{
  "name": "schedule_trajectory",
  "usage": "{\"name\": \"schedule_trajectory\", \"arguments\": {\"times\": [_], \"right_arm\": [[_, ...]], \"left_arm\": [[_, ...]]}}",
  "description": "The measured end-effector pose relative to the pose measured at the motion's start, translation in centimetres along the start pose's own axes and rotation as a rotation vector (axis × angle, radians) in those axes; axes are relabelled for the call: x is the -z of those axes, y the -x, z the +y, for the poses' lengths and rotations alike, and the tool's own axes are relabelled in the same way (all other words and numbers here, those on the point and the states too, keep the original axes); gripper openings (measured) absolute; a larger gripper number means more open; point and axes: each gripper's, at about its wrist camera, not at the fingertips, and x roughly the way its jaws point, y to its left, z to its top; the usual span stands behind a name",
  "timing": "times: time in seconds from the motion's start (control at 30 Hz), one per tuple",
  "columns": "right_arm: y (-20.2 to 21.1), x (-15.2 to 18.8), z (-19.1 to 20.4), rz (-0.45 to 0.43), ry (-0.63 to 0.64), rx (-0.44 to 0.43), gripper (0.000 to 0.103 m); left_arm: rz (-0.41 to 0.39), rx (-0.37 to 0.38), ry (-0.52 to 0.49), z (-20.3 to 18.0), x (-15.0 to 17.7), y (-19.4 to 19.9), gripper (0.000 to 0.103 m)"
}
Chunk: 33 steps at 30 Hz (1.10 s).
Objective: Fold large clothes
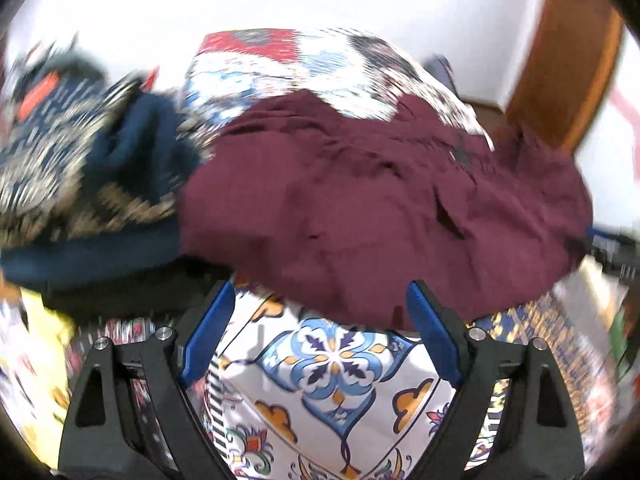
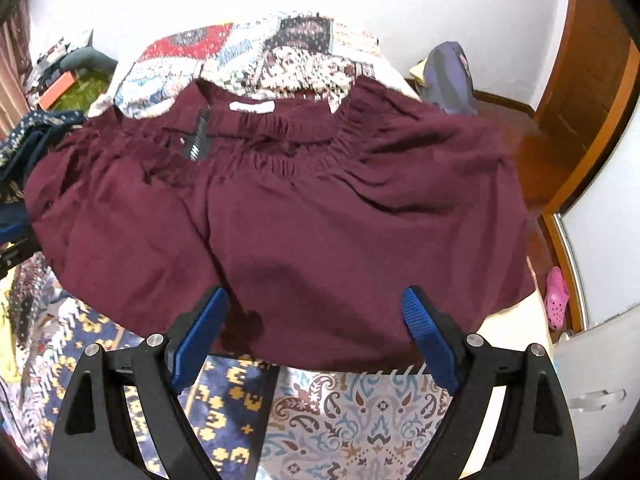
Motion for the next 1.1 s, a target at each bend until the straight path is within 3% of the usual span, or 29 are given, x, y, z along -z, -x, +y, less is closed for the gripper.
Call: {"name": "schedule_trajectory", "arguments": {"times": [0.17,0.3,0.57,0.73,0.77,0.8,0.87,0.9,0.93,1.0,1.1], "right_arm": [[1.3,-1.0,1.3,-0.06,0.006,-0.018,0.087],[1.3,-1.8,2.8,-0.081,0.009,-0.053,0.087],[-0.8,-1.7,4.7,-0.047,0.013,-0.091,0.087],[-1.7,-1.5,4.6,-0.019,0.008,-0.09,0.087],[-1.9,-1.6,4.5,-0.014,0.005,-0.087,0.087],[-2.1,-1.6,4.3,-0.01,0.0,-0.084,0.087],[-2.2,-1.6,4.0,-0.008,-0.008,-0.08,0.087],[-2.2,-1.6,3.9,-0.008,-0.014,-0.076,0.087],[-2.2,-1.6,3.8,-0.007,-0.019,-0.073,0.087],[-2.0,-1.7,3.5,-0.008,-0.033,-0.07,0.087],[-1.5,-1.7,3.1,-0.014,-0.055,-0.065,0.087]], "left_arm": [[0.007,0.159,0.258,4.1,0.3,0.0,0.087],[0.036,0.259,0.382,5.3,0.9,-2.0,0.087],[0.073,0.341,0.507,5.5,-0.2,-7.3,0.087],[0.065,0.376,0.526,4.8,-1.7,-9.9,0.086],[0.051,0.361,0.529,4.5,-1.9,-10.2,0.084],[0.036,0.33,0.532,4.3,-2.1,-10.3,0.075],[0.008,0.269,0.545,4.0,-2.2,-10.0,0.07],[-0.006,0.251,0.553,3.6,-2.3,-9.9,0.064],[-0.018,0.227,0.556,3.2,-2.5,-9.6,0.052],[-0.026,0.181,0.535,2.3,-3.1,-8.8,0.045],[-0.076,0.182,0.515,1.6,-4.1,-6.5,0.032]]}}
